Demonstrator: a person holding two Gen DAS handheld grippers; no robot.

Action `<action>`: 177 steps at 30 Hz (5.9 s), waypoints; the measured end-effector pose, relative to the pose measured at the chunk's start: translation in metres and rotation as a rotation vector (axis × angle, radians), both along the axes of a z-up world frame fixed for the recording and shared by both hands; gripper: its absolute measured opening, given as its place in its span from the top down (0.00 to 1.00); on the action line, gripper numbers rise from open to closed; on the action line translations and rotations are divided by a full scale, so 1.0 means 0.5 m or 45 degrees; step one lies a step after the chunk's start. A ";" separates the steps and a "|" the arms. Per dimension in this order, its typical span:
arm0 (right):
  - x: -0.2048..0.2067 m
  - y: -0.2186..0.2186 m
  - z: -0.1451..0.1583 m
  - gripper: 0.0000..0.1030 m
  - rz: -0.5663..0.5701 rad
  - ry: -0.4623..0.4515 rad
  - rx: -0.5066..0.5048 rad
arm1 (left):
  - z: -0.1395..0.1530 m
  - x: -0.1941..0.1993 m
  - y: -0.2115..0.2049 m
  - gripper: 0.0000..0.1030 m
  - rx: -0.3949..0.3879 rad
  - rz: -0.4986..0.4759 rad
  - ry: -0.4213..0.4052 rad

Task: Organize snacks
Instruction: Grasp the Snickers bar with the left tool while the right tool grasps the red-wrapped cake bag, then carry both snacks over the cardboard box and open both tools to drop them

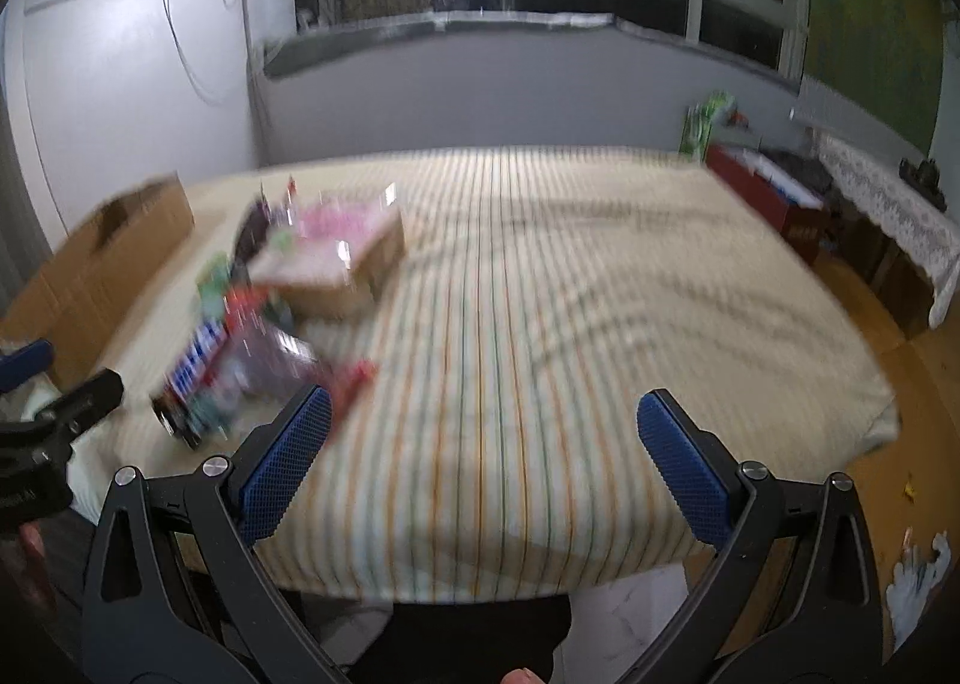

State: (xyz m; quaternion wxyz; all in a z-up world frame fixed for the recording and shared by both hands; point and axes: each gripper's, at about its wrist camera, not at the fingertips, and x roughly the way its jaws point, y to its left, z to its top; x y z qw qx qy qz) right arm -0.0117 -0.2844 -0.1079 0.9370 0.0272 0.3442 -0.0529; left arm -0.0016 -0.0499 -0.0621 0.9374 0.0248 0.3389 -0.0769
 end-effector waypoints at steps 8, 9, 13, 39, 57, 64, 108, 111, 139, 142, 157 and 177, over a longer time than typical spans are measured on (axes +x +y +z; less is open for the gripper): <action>0.005 0.016 -0.065 0.00 0.048 0.052 0.004 | -0.117 -0.010 0.001 0.01 -0.017 -0.063 0.176; 0.008 0.020 -0.064 0.00 0.062 0.049 0.002 | -0.114 -0.013 0.004 0.01 -0.027 -0.067 0.163; 0.014 0.044 -0.051 0.00 0.138 0.039 -0.028 | -0.101 -0.014 0.014 0.01 -0.034 -0.076 0.130; 0.112 0.118 -0.080 0.55 0.633 -0.104 0.010 | -0.077 0.128 -0.036 0.46 -0.269 -0.365 0.248; 0.059 0.063 -0.068 0.62 0.456 -0.119 0.109 | -0.065 0.093 -0.023 0.82 -0.257 -0.333 0.179; 0.051 0.045 -0.056 0.62 0.409 -0.157 0.125 | -0.048 0.086 -0.010 0.83 -0.269 -0.311 0.146; 0.035 0.179 0.195 0.62 0.416 -0.426 -0.011 | 0.175 0.048 0.120 0.85 -0.279 -0.182 -0.318; 0.049 0.225 0.199 0.62 0.459 -0.413 -0.009 | 0.179 0.045 0.157 0.85 -0.287 -0.134 -0.343; 0.151 0.554 0.170 0.62 0.904 -0.353 0.081 | 0.187 0.045 0.374 0.85 -0.226 0.193 -0.399; 0.179 0.552 0.147 0.62 0.899 -0.313 0.095 | 0.171 0.057 0.380 0.85 -0.227 0.186 -0.371; 0.314 0.577 0.035 0.47 0.888 -0.150 0.134 | 0.051 0.173 0.394 0.73 -0.233 0.197 -0.138; 0.203 0.605 0.094 0.33 0.912 -0.247 0.081 | 0.095 0.096 0.445 0.30 -0.267 0.306 -0.223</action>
